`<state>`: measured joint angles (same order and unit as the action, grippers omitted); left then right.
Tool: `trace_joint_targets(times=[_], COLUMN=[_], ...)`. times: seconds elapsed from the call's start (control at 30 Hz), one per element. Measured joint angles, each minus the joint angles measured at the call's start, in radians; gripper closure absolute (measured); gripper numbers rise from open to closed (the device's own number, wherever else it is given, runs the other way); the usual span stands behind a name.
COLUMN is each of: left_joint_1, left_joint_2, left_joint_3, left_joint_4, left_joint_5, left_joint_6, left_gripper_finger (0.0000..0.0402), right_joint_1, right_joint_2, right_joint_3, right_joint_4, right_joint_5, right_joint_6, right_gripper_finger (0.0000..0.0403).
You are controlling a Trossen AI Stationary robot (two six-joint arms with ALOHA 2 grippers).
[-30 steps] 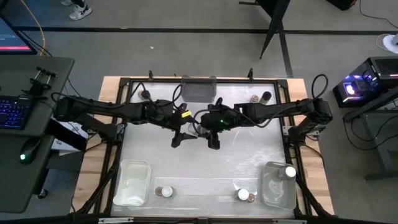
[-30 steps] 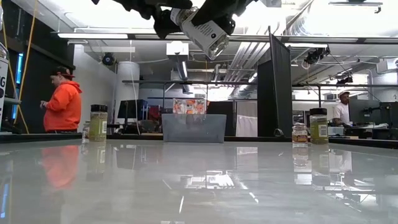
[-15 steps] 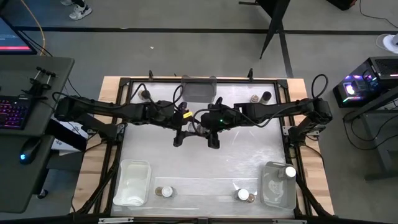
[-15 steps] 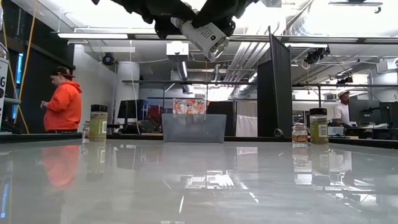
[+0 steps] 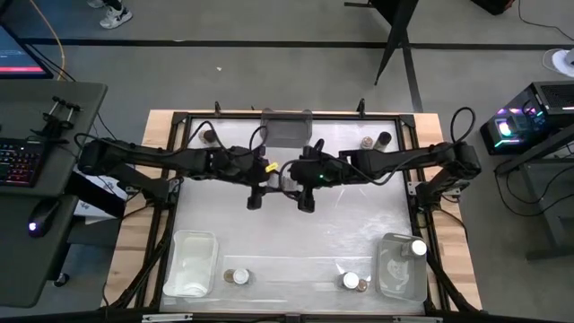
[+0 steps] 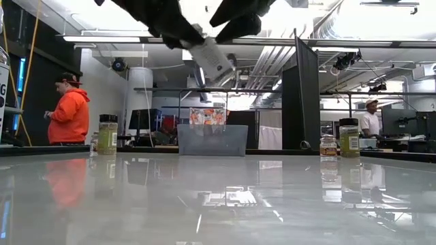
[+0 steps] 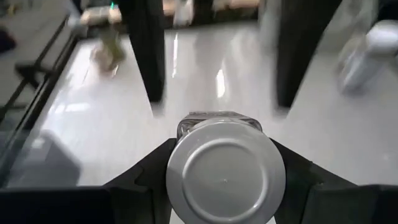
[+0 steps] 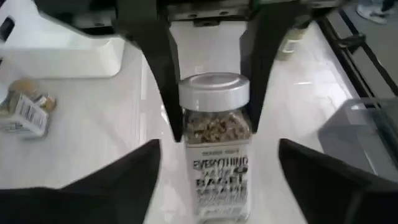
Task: Sort spices by type
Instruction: Put the top white seasoning bottle into the gray bin
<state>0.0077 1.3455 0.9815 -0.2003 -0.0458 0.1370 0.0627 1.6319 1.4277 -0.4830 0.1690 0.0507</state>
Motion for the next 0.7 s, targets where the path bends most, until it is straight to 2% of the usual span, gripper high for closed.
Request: trace_joint_targets(times=[0.07, 0.17, 0.3, 0.43, 0.57, 0.7], left_joint_1=[0.001, 0.007, 0.007, 0.007, 0.007, 0.007], left_joint_2=[-0.016, -0.036, -0.035, -0.001, 0.049, 0.134], left_joint_3=[0.0, 0.003, 0.002, 0.003, 0.003, 0.003], left_joint_4=[-0.026, -0.093, -0.255, -0.431, -0.524, -0.586], left_joint_5=[-0.022, -0.034, -0.062, -0.044, 0.016, 0.035], left_joint_6=[0.012, 0.022, -0.009, -0.138, -0.232, -0.242], left_gripper_finger=[0.0231, 0.0231, 0.0231, 0.0231, 0.0231, 0.0231], right_joint_1=[-0.001, -0.003, -0.003, -0.003, 0.003, 0.004], right_joint_2=[-0.002, -0.012, -0.039, -0.04, -0.042, -0.042], right_joint_3=[0.0, 0.0, 0.0, 0.0, -0.001, -0.001], right_joint_4=[-0.013, -0.043, -0.144, -0.285, -0.37, -0.371], right_joint_5=[0.009, 0.028, 0.086, 0.087, 0.087, 0.086], right_joint_6=[0.021, 0.049, 0.136, 0.237, 0.291, 0.316], right_gripper_finger=[0.0052, 0.0036, 0.0033, 0.0031, 0.0031, 0.0031])
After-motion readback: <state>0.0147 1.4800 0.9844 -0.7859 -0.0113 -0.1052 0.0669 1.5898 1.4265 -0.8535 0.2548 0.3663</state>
